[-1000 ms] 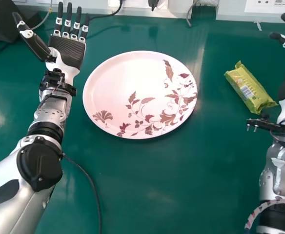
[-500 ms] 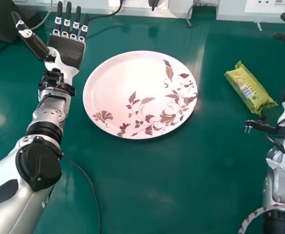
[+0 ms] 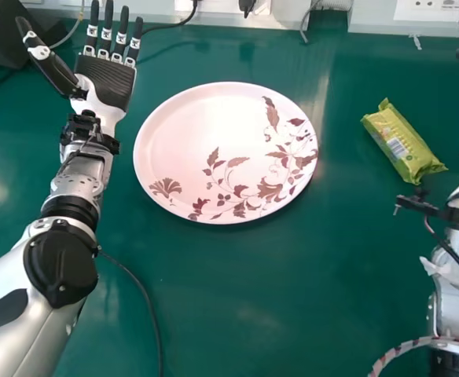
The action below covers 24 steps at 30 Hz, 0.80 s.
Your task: Pick up biscuit and place it in the plate
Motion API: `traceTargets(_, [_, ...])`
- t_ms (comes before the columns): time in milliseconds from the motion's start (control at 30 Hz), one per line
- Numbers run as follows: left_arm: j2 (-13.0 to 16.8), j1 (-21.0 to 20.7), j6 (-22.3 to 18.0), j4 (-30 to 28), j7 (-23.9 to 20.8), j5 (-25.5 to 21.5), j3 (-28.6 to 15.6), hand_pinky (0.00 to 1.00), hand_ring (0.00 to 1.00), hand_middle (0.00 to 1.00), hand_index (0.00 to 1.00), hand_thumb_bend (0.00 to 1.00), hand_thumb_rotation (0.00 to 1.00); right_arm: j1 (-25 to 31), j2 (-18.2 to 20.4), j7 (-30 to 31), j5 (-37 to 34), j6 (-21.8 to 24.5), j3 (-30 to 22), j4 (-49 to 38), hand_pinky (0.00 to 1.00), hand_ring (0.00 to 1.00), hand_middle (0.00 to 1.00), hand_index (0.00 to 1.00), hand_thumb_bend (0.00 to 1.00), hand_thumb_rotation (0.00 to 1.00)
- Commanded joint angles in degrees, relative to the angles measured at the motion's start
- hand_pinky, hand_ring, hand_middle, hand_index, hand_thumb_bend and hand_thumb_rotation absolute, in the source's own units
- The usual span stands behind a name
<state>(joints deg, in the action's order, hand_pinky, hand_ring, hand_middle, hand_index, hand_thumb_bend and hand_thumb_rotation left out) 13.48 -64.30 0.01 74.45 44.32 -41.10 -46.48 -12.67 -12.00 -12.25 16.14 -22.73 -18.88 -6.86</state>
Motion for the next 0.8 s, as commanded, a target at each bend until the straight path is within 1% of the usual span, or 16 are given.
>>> traceTargets(0, [0.71,0.81,0.18,-0.07,0.57,0.16,0.32,0.92,0.92,0.94,0.99,1.00,0.79,1.09,-0.16,-0.71,0.49,1.60,0.14,-2.75,0.65,0.68,0.72,0.72,0.47,0.53])
traceTargets(133, [0.60,0.81,-0.18,-0.27,0.60,0.20,0.43,0.94,0.92,0.94,0.98,1.00,0.78,2.05,-1.01,0.05,2.59,5.64,0.50,-6.31,0.66,0.68,0.72,0.72,0.46,0.55])
traceTargets(267, [0.53,0.83,-0.31,-0.48,0.59,0.24,0.54,0.97,0.93,0.94,0.97,1.00,0.74,2.69,-1.70,0.97,4.54,9.67,0.94,-9.82,0.65,0.68,0.71,0.72,0.45,0.57])
traceTargets(433, [0.44,0.88,-0.05,-0.63,1.06,0.00,0.44,0.92,0.92,0.94,0.96,1.00,0.73,3.15,-3.01,2.43,6.89,14.33,1.49,-13.21,0.66,0.68,0.72,0.73,0.45,0.56])
traceTargets(533, [0.25,0.87,0.19,-0.69,1.24,-0.20,0.35,0.89,0.93,0.95,0.96,1.00,0.72,3.55,-3.59,3.79,8.05,17.34,1.86,-15.29,0.65,0.67,0.71,0.72,0.43,0.57])
traceTargets(600, [0.17,0.92,0.33,-0.74,1.73,-0.24,0.37,0.88,0.94,0.96,0.96,1.00,0.70,3.75,-3.87,4.54,8.56,19.12,2.06,-16.40,0.65,0.67,0.71,0.72,0.43,0.60])
traceTargets(633, [0.18,0.94,0.52,-0.72,1.77,-0.23,0.38,0.88,0.94,0.96,0.96,1.00,0.70,3.78,-4.07,4.95,9.05,20.26,2.21,-16.92,0.67,0.68,0.72,0.73,0.42,0.62])
traceTargets(700, [0.19,1.01,0.70,-0.66,1.65,-0.15,0.43,0.86,0.94,0.96,0.96,1.00,0.71,3.88,-4.61,6.19,10.65,23.14,2.68,-18.35,0.65,0.67,0.71,0.73,0.43,0.56])
traceTargets(767, [0.09,1.04,0.42,-0.67,1.32,-0.02,0.48,0.86,0.94,0.96,0.96,1.00,0.71,3.78,-5.22,7.59,11.62,25.55,3.02,-19.56,0.64,0.67,0.71,0.72,0.44,0.54])
